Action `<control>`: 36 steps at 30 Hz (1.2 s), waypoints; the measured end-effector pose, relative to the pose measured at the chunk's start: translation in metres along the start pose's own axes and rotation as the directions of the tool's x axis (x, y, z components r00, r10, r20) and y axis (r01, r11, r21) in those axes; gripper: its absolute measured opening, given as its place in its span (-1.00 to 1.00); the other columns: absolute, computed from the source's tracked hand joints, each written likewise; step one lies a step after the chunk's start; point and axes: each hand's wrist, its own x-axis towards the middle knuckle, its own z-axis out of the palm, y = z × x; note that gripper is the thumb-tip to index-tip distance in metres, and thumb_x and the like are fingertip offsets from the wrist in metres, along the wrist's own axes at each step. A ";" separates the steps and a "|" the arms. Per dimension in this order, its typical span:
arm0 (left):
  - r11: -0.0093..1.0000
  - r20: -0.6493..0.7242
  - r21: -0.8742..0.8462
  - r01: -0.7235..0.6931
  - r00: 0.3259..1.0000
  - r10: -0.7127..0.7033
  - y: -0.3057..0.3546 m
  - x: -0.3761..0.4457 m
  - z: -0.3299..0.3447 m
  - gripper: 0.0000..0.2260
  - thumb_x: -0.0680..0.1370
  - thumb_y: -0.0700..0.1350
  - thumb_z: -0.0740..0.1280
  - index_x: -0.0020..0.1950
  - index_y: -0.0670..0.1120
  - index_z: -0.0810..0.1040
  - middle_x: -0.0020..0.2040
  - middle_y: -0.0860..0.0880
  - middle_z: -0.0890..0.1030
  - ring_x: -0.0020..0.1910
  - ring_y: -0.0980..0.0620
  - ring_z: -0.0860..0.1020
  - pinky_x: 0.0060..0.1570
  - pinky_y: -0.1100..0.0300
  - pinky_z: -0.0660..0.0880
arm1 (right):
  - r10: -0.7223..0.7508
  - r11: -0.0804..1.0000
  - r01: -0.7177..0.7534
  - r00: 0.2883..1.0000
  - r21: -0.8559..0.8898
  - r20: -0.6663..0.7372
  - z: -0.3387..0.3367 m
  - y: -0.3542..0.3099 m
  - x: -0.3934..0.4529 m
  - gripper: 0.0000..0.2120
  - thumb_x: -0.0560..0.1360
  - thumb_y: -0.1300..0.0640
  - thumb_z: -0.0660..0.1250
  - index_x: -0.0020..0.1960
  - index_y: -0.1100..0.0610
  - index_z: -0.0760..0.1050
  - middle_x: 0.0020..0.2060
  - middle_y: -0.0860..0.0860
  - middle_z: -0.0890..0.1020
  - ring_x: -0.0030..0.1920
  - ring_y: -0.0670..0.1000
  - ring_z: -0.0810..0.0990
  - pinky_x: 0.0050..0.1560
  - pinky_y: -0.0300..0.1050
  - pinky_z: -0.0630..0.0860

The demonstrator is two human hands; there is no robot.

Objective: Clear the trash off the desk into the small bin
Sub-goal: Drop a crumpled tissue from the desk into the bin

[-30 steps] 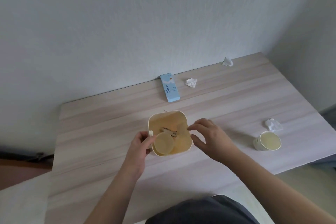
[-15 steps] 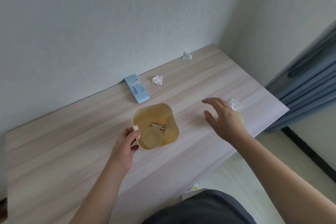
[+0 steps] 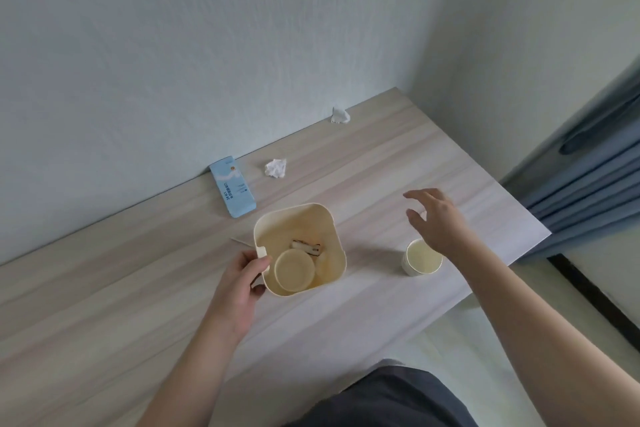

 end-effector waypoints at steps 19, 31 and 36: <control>0.999 -0.147 0.003 0.052 0.988 -0.051 -0.022 0.023 0.073 -0.79 0.36 -0.10 0.38 -0.05 -0.15 0.52 -0.17 -0.09 0.63 -0.16 -0.03 0.57 -0.12 0.04 0.42 | 0.209 0.974 -0.176 0.939 -0.139 0.273 0.049 0.116 0.073 -0.78 0.47 0.24 0.28 0.09 0.11 0.56 0.06 0.14 0.51 -0.04 0.14 0.52 -0.14 -0.07 0.49; 0.997 -0.116 0.008 0.072 0.991 -0.070 -0.016 0.034 0.098 -0.78 0.36 -0.10 0.40 -0.04 -0.13 0.52 -0.20 -0.04 0.64 -0.23 0.04 0.57 -0.15 0.10 0.40 | -0.154 0.954 0.155 0.988 0.256 -0.024 -0.020 0.023 0.066 -0.89 0.39 0.20 0.47 -0.10 0.05 0.63 -0.35 -0.13 0.41 -0.35 -0.16 0.46 -0.27 -0.44 0.35; 0.997 -0.091 0.020 0.070 0.994 -0.067 -0.015 0.035 0.104 -0.80 0.39 -0.13 0.40 -0.03 -0.15 0.50 -0.23 -0.04 0.63 -0.25 0.06 0.57 -0.17 0.11 0.43 | -0.280 0.893 0.254 0.960 0.372 0.016 -0.025 -0.031 0.040 -0.84 0.36 0.13 0.50 -0.08 0.00 0.62 -0.29 -0.14 0.50 -0.29 -0.17 0.50 -0.26 -0.47 0.36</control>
